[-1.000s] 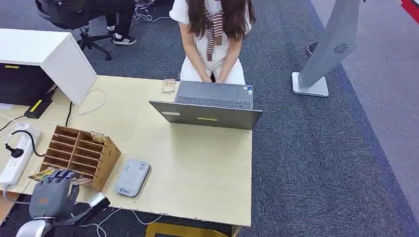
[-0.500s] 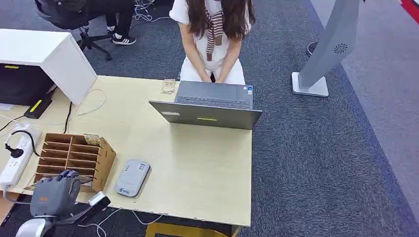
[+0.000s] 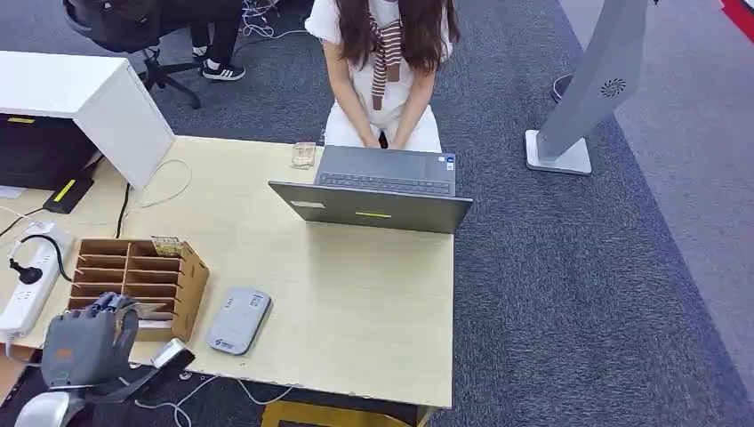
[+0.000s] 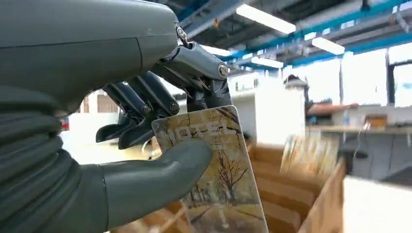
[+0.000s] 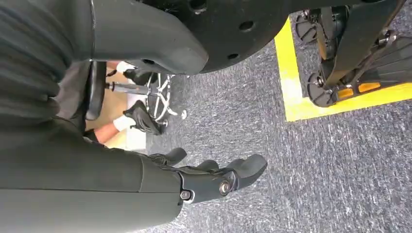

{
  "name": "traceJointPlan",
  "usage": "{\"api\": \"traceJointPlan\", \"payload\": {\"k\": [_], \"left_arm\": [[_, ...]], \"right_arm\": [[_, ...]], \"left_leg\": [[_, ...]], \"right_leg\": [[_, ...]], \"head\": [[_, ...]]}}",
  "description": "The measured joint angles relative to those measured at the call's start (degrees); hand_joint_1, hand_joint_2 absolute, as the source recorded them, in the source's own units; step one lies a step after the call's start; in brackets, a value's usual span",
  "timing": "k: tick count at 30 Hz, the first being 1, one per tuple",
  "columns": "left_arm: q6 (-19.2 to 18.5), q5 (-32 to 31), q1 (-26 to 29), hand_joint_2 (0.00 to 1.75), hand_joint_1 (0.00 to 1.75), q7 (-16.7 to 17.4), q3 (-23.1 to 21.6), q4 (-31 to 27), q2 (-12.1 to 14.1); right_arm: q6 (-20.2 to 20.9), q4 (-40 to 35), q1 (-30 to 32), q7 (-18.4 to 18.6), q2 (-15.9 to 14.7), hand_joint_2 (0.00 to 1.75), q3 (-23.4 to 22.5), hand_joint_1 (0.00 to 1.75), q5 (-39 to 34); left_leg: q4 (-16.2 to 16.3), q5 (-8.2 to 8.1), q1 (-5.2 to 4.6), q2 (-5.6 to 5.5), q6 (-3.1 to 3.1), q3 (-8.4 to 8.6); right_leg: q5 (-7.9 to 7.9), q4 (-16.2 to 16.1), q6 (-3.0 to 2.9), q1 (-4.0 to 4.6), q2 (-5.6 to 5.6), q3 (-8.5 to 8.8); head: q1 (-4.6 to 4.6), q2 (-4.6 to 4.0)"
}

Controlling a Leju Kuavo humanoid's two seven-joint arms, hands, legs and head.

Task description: Pass the card to the sensor for recognition and then transmit it.

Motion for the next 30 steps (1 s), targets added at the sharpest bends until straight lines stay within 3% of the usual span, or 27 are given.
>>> {"api": "traceJointPlan", "payload": {"k": [5, 9, 14, 18, 21, 25, 30], "left_arm": [[1.2, -0.1, 1.3, 1.75, 1.75, -0.3, -1.9, -9.8, 1.0], [1.5, 0.1, 1.9, 1.75, 1.75, -0.4, -2.5, -12.9, 1.6], [5.0, 2.6, 2.1, 1.75, 1.75, -2.2, -3.4, -17.0, 3.1], [3.5, 2.9, -4.5, 1.75, 1.75, -1.8, -3.7, -17.0, 4.5], [3.6, 0.5, -13.1, 1.75, 1.75, -1.6, -3.8, -11.7, 4.8], [5.0, -3.3, -25.4, 1.75, 1.75, -2.6, -4.2, 3.1, 5.0], [4.5, -8.0, -39.0, 1.75, 1.75, -0.5, -8.2, 19.6, 4.8]], "right_arm": [[0.0, 0.0, 0.0, -0.2, 0.0, 1.75, -0.1, 0.00, -0.6], [0.0, 0.0, 0.0, -0.2, 0.0, 1.75, -0.1, 0.00, -0.6], [0.0, 0.0, 0.1, -0.3, 0.0, 1.75, -0.2, 0.00, -0.6], [0.6, 0.0, -0.1, 0.1, 0.0, 1.75, -0.2, 0.00, 1.4], [1.5, 0.0, -0.3, 0.3, -0.1, 1.75, 0.7, 0.00, 3.2], [2.6, 0.0, -0.8, 0.7, -0.3, 1.75, 2.0, 0.00, 4.8], [2.8, 0.0, -1.0, 1.9, -0.6, 1.75, 3.4, 0.00, 5.4]], "left_leg": [[0.0, 0.00, 0.00, 0.00, 0.00, 0.00], [0.0, 0.00, 0.01, 0.00, 0.00, 0.01], [0.0, 0.00, 0.02, 0.01, -0.01, 0.02], [0.0, 0.10, 0.02, -0.26, 0.00, -0.03], [0.0, 0.20, 0.01, -0.37, -0.03, 0.01], [0.0, 0.42, 0.03, -0.33, -0.10, -0.04], [0.0, 0.52, 0.03, -0.25, -0.07, -0.11]], "right_leg": [[0.00, 0.0, 0.00, 0.00, 0.00, 0.00], [0.00, 0.0, 0.00, 0.00, -0.01, 0.00], [0.00, 0.0, 0.00, 0.01, -0.01, -0.04], [0.00, 0.0, 0.00, 0.02, -0.27, 0.03], [0.04, 0.0, 0.02, 0.01, -0.36, 0.00], [0.32, 0.0, -0.09, 0.02, -0.28, -0.05], [0.43, 0.0, -0.01, 0.02, -0.17, -0.10]], "head": [[0.00, 0.00], [0.00, 0.00], [0.00, 0.00], [0.00, 0.00], [0.00, -0.02], [-0.04, -0.02], [0.00, -0.02]]}}
